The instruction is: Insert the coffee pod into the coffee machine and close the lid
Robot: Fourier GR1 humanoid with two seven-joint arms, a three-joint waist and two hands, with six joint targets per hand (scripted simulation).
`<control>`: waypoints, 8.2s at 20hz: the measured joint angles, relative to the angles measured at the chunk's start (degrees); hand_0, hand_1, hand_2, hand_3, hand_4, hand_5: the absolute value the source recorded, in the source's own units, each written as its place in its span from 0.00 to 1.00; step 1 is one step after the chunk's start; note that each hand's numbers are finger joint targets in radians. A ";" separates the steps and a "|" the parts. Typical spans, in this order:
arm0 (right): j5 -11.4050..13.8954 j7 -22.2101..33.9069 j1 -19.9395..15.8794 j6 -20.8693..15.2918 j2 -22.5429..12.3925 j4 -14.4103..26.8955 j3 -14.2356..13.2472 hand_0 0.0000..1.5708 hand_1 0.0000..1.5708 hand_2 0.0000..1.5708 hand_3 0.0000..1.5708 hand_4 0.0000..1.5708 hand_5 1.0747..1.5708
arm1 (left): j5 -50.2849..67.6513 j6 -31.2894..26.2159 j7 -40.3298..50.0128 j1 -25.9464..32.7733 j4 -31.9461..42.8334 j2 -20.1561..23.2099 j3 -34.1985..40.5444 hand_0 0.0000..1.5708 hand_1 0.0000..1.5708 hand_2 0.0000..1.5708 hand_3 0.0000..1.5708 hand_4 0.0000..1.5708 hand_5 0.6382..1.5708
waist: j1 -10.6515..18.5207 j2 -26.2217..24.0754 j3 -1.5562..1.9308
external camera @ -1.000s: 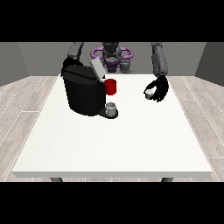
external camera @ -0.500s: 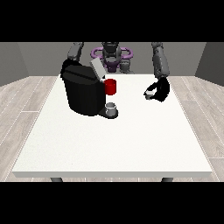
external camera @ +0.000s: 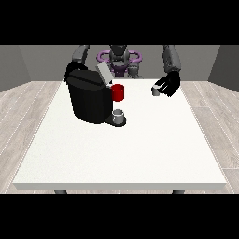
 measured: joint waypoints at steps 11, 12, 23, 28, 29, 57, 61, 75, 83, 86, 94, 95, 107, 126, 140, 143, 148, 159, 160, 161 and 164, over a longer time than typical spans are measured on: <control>-0.48 -3.14 -1.39 2.12 -0.72 4.06 -0.29 0.00 0.00 0.00 0.00 0.31 1.00 | 0.02 -6.93 4.34 -8.63 -4.30 0.54 0.63 0.80 0.80 0.85 0.82 0.34 1.00 | -1.32 -0.61 0.01; -0.37 -2.36 -1.60 2.02 -0.43 3.60 0.18 0.00 0.00 0.00 0.00 0.30 1.00 | -0.04 -7.04 5.26 -9.22 -4.22 0.15 0.72 0.80 0.80 0.85 0.82 0.34 1.00 | -1.87 -0.93 0.01; 0.31 -1.92 -3.93 1.44 0.71 1.08 3.00 0.00 0.00 0.00 0.00 0.31 1.00 | -0.29 -6.20 12.03 -18.30 -4.20 0.15 3.71 0.80 0.80 0.82 0.78 0.30 1.00 | -6.22 1.61 -0.01; 0.47 -1.48 -5.50 0.65 0.36 -0.31 3.89 0.00 0.00 0.00 0.00 0.33 1.00 | -0.35 -7.11 13.43 -22.72 -3.50 1.51 4.74 0.81 0.81 0.85 0.81 0.33 1.00 | -8.34 3.97 0.00; 0.44 -0.64 -6.06 0.39 0.15 -0.44 3.57 0.00 0.00 0.00 0.00 0.32 1.00 | -0.48 -7.20 13.80 -22.89 -3.46 0.90 4.52 0.82 0.82 0.85 0.80 0.33 1.00 | -8.27 3.80 0.00; -0.38 -2.99 -5.91 -0.19 -0.55 -1.50 0.95 0.00 0.00 0.00 0.00 0.31 1.00 | -3.51 -6.71 14.01 -26.46 -2.09 -0.99 4.09 0.74 0.74 0.79 0.75 0.32 1.00 | -9.00 7.66 0.00; -0.65 -2.06 -5.63 0.00 -0.92 -2.08 0.76 0.00 0.00 0.00 0.00 0.29 1.00 | -3.91 -6.32 13.69 -25.61 -1.54 -1.10 4.16 0.77 0.77 0.81 0.76 0.31 1.00 | -8.98 7.36 0.02; -0.62 -2.42 -6.08 -0.43 -0.84 -1.67 0.38 0.00 0.00 0.00 0.00 0.23 1.00 | -4.59 -7.52 14.45 -26.96 -0.66 -1.24 4.52 0.72 0.72 0.74 0.64 0.29 1.00 | -8.91 8.51 0.01; -0.93 -1.41 -6.96 -0.77 -1.44 -2.15 -0.41 0.00 0.00 0.00 0.00 0.27 1.00 | -5.69 -7.42 12.96 -27.03 -0.82 -0.68 4.04 0.67 0.67 0.71 0.61 0.23 1.00 | -8.54 8.55 0.05; -1.13 -1.98 -6.82 -0.70 -1.16 -1.86 -0.42 0.00 0.00 0.00 0.00 0.29 1.00 | -5.99 -7.51 12.75 -27.11 -0.88 -0.64 3.98 0.68 0.68 0.71 0.59 0.24 1.00 | -8.35 8.51 0.04; -1.20 -3.61 -6.15 -0.36 -1.42 -0.56 -0.85 0.00 0.00 0.00 0.00 0.26 1.00 | -8.26 -9.76 11.20 -26.97 -1.36 0.26 1.78 0.00 0.00 0.00 0.00 0.00 1.00 | -7.74 8.27 0.09; -1.05 -3.65 -6.14 -0.43 -1.24 -0.38 -0.63 0.00 0.00 0.00 0.00 0.27 1.00 | -8.54 -10.19 11.49 -27.23 -1.27 0.43 1.65 0.00 0.00 0.00 0.00 0.00 1.00 | -7.89 8.25 0.08; -1.05 -3.55 -4.88 -1.35 -1.27 1.73 -1.53 0.00 0.00 0.00 0.00 0.26 1.00 | -9.98 -11.84 11.86 -25.32 -1.87 -0.67 0.99 0.00 0.00 0.00 0.00 0.00 1.00 | -5.91 4.88 0.02; -3.51 -4.51 7.41 0.24 -2.60 2.95 -4.40 0.00 0.00 0.00 0.00 0.28 1.00 | 8.54 -11.69 9.02 -7.56 -4.68 -15.01 14.57 0.00 0.00 0.00 0.00 0.00 1.00 | 3.73 -13.52 -0.04; -3.43 3.02 2.90 5.94 -7.35 -5.93 -1.06 0.00 0.00 0.00 0.00 0.00 1.00 | 18.80 -14.45 7.79 5.95 -8.39 -21.04 18.92 0.00 0.00 0.00 0.00 0.04 1.00 | 10.23 -20.62 -0.04; -3.70 3.38 1.50 7.36 -8.55 -6.27 -1.26 0.00 0.00 0.00 0.00 0.00 1.00 | 20.65 -15.92 7.67 8.67 -10.37 -22.64 18.51 0.00 0.00 0.00 0.00 0.02 1.00 | 12.19 -20.48 -0.02; -2.12 4.85 -0.56 8.69 -9.01 -6.38 0.70 0.00 0.00 0.00 0.00 0.15 1.00 | 23.17 -16.72 9.23 12.06 -15.05 -23.91 17.14 0.00 0.00 0.00 0.00 0.13 1.00 | 14.39 -20.05 -0.02; -1.40 3.36 -5.87 10.97 -8.13 -2.30 0.83 0.00 0.00 0.00 0.00 0.00 1.00 | 28.87 -14.80 14.13 19.93 -29.81 -25.52 11.70 0.00 0.00 0.00 0.00 0.00 1.00 | 15.97 -14.99 0.01; -1.74 4.00 -6.84 11.09 -8.01 -1.84 0.57 0.00 0.00 0.00 0.00 0.00 1.00 | 29.45 -14.46 14.32 20.56 -30.89 -25.59 11.35 0.00 0.00 0.00 0.00 0.00 1.00 | 15.91 -14.43 0.00; -1.84 2.81 -7.12 11.13 -8.15 -0.80 -0.09 0.00 0.00 0.00 0.00 0.00 1.00 | 30.01 -15.12 14.05 20.82 -31.83 -25.25 11.29 0.00 0.00 0.00 0.00 0.00 1.00 | 16.37 -13.20 -0.01; -2.92 2.43 -9.48 12.12 -8.68 1.65 -1.59 0.00 0.00 0.00 0.00 0.00 1.00 | 30.80 -14.82 14.51 21.63 -34.51 -24.36 10.76 0.00 0.00 0.00 0.00 0.00 1.00 | 16.14 -10.93 -0.01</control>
